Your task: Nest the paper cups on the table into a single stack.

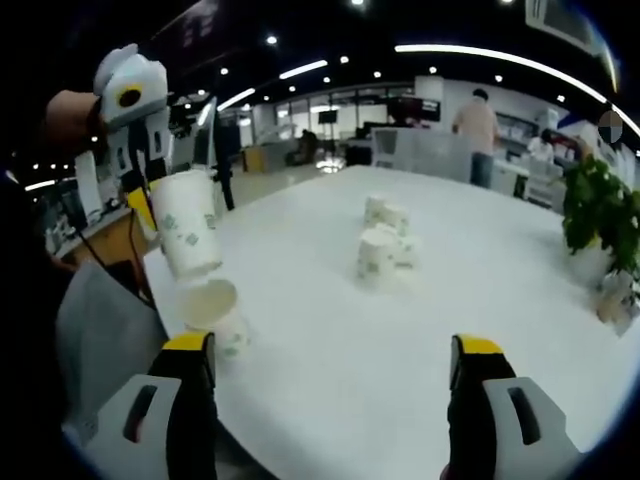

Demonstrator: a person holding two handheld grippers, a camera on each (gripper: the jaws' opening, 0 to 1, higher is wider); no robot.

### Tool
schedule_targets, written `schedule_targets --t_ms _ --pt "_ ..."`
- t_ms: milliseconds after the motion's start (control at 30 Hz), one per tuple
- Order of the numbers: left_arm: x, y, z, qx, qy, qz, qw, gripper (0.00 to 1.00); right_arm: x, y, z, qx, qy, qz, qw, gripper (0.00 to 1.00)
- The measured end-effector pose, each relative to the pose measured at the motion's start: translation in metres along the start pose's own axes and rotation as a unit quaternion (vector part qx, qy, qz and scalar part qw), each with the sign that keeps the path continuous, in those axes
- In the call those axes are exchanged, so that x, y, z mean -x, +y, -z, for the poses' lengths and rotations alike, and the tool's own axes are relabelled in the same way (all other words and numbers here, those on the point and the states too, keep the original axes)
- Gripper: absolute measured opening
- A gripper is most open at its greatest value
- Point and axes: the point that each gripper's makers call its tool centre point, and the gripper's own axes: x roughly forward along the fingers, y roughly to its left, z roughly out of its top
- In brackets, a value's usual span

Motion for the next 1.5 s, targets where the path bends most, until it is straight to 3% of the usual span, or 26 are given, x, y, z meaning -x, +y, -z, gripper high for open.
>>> schedule_targets --t_ms 100,333,467,633,967,1100,1233,1333,1400,1500 --pt "-0.007 -0.004 0.003 -0.035 0.016 0.010 0.9992 0.00 -0.001 0.000 0.003 -0.006 0.003 0.001 1.0000 0.95" --pt "-0.021 -0.005 0.011 -0.072 0.047 0.010 0.9962 0.00 -0.002 0.001 0.005 -0.014 0.000 0.000 0.9999 0.94" --pt "-0.028 -0.006 0.017 -0.133 0.081 0.013 0.9877 0.00 -0.003 0.003 0.004 -0.015 -0.002 -0.002 0.9999 0.94" --pt "-0.036 -0.005 0.023 -0.171 0.101 0.006 0.9799 0.00 -0.004 0.003 0.004 -0.018 -0.002 -0.002 0.9998 0.94" --pt "-0.049 -0.005 0.028 -0.211 0.120 0.010 0.9701 0.00 -0.008 0.004 0.003 -0.021 -0.004 -0.004 0.9998 0.93" --pt "-0.053 -0.002 0.027 -0.217 0.119 0.011 0.9689 0.01 -0.009 0.004 0.003 -0.023 -0.004 -0.004 0.9997 0.93" --pt "-0.055 -0.001 0.026 -0.200 0.117 0.022 0.9725 0.02 -0.009 0.004 0.004 -0.024 -0.004 -0.004 0.9997 0.93" --pt "-0.058 0.000 0.026 -0.194 0.114 0.028 0.9740 0.09 -0.008 0.003 0.005 -0.025 -0.005 -0.004 0.9997 0.93" --pt "-0.061 -0.003 0.025 -0.144 0.104 0.037 0.9835 0.15 -0.008 0.003 0.005 -0.026 -0.005 -0.004 0.9996 0.93" --pt "-0.061 0.000 0.020 -0.132 0.087 0.037 0.9867 0.21 -0.008 0.003 0.006 -0.028 -0.005 -0.004 0.9996 0.93"
